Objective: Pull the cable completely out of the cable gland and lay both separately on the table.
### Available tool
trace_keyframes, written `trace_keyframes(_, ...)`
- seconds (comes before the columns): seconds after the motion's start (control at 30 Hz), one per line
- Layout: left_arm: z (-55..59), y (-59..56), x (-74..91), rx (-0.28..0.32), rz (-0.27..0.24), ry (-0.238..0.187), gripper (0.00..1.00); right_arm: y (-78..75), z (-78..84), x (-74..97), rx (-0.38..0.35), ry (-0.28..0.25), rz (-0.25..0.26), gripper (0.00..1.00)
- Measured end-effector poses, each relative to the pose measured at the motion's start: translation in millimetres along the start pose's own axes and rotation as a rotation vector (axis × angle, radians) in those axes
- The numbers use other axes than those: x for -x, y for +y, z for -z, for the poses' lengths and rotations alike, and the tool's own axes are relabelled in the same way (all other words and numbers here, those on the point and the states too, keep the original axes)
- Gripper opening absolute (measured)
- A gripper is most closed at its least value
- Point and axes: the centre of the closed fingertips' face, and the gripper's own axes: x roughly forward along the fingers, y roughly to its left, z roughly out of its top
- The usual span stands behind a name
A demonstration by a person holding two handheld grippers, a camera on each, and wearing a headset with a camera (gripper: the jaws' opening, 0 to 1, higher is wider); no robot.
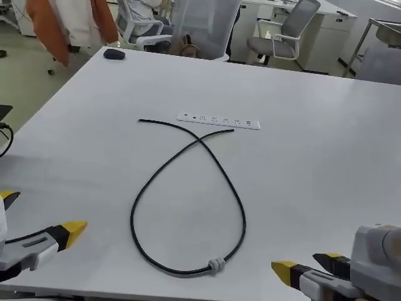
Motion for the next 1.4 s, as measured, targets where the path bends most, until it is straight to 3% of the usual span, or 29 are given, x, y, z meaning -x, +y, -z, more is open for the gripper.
trace_keyframes(0.1, -12.8, -1.0, 1.7, -0.037, 0.007, -0.011, 0.75, 5.2, -3.2, 3.4, 0.032, 0.008, -0.034, 0.51)
trace_keyframes(0.27, -37.0, -19.1, -4.7, -0.127, 0.109, -0.019, 0.76, 12.0, -21.9, 14.8, 0.024, -0.024, -0.094, 0.50)
trace_keyframes(0.33, -44.9, -38.0, -10.4, -0.154, 0.193, -0.023, 0.75, 15.7, -29.1, 19.7, 0.028, -0.034, -0.110, 0.49)
trace_keyframes(0.37, -41.3, -53.7, -12.2, -0.160, 0.270, 0.021, 0.72, 18.4, -33.9, 22.3, 0.032, -0.049, -0.120, 0.49)
trace_keyframes(0.47, -51.5, -73.2, -19.6, -0.213, 0.328, -0.002, 0.65, 21.8, -38.7, 26.9, 0.038, -0.063, -0.131, 0.48)
trace_keyframes(0.53, -47.0, -95.8, -24.1, -0.246, 0.417, 0.039, 0.63, 24.9, -41.7, 29.8, 0.042, -0.081, -0.145, 0.47)
trace_keyframes(0.6, -46.9, -113.7, -30.1, -0.284, 0.470, 0.048, 0.63, 29.2, -45.9, 32.2, 0.025, -0.115, -0.176, 0.46)
trace_keyframes(0.67, -49.2, -129.8, -33.7, -0.320, 0.513, 0.043, 0.59, 29.3, -44.2, 34.0, 0.023, -0.112, -0.178, 0.44)
trace_keyframes(0.73, -47.1, -145.0, -36.6, -0.337, 0.559, 0.066, 0.54, 27.2, -41.6, 34.9, 0.030, -0.105, -0.167, 0.44)
trace_keyframes(0.8, -45.6, -154.5, -42.8, -0.337, 0.570, 0.090, 0.51, 25.4, -40.4, 36.7, 0.025, -0.107, -0.161, 0.44)
trace_keyframes(0.9, -46.6, -175.9, -47.6, -0.322, 0.627, 0.082, 0.46, 25.2, -41.9, 39.3, 0.013, -0.121, -0.162, 0.44)
trace_keyframes(1.03, -38.0, -198.5, -56.1, -0.359, 0.681, 0.132, 0.46, 31.3, -43.4, 42.7, 0.020, -0.138, -0.180, 0.43)
trace_keyframes(1.2, -29.3, -216.8, -62.0, -0.381, 0.728, 0.190, 0.45, 38.9, -36.6, 44.3, 0.047, -0.123, -0.197, 0.43)
trace_keyframes(1.27, -27.5, -221.4, -63.7, -0.392, 0.737, 0.194, 0.45, 40.2, -34.5, 45.3, 0.052, -0.116, -0.202, 0.43)
trace_keyframes(1.4, -18.2, -230.8, -66.1, -0.406, 0.763, 0.238, 0.42, 36.6, -30.9, 47.5, 0.037, -0.104, -0.186, 0.41)
